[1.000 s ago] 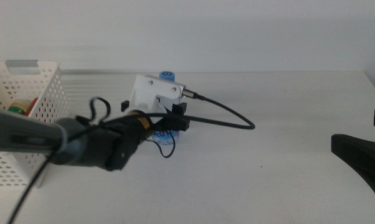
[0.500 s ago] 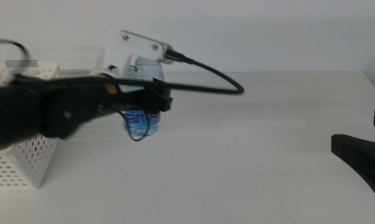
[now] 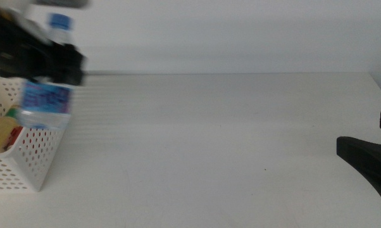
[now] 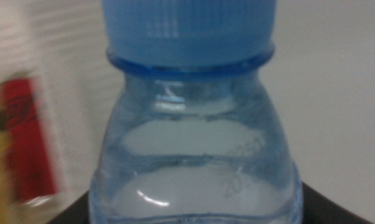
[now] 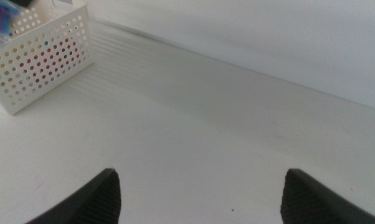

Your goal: Use arms to grab the bottles and put them into the dustbin to the left of the table.

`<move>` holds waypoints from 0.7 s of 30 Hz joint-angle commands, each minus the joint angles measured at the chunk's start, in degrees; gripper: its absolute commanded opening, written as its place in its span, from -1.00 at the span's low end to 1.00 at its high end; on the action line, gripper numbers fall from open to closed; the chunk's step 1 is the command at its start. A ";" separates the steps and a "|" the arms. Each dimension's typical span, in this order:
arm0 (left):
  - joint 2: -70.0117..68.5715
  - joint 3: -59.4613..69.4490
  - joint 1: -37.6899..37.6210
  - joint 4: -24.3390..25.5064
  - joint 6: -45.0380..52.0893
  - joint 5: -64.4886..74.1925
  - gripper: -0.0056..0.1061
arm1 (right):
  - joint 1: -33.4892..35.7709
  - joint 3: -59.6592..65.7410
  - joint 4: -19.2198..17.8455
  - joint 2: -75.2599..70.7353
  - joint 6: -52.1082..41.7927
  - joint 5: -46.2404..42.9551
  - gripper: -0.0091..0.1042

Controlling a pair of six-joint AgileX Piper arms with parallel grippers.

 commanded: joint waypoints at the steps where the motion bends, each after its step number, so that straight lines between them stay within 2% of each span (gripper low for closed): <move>1: -2.14 -5.44 3.64 0.57 0.81 1.06 -0.99 | 0.11 -2.18 -0.62 0.01 -0.33 -3.72 0.35; 6: 1.16 -10.15 11.41 3.21 4.36 8.02 -0.99 | 0.11 -2.18 -0.62 0.01 -0.33 -3.72 0.35; 12: 7.01 -13.36 18.44 3.20 5.68 8.91 -0.99 | 0.11 -2.18 -0.62 0.01 -0.33 -3.72 0.35; 21: 17.30 -16.17 21.87 3.24 9.52 6.59 -0.99 | 0.11 -2.18 -0.62 0.01 -0.33 -3.72 0.35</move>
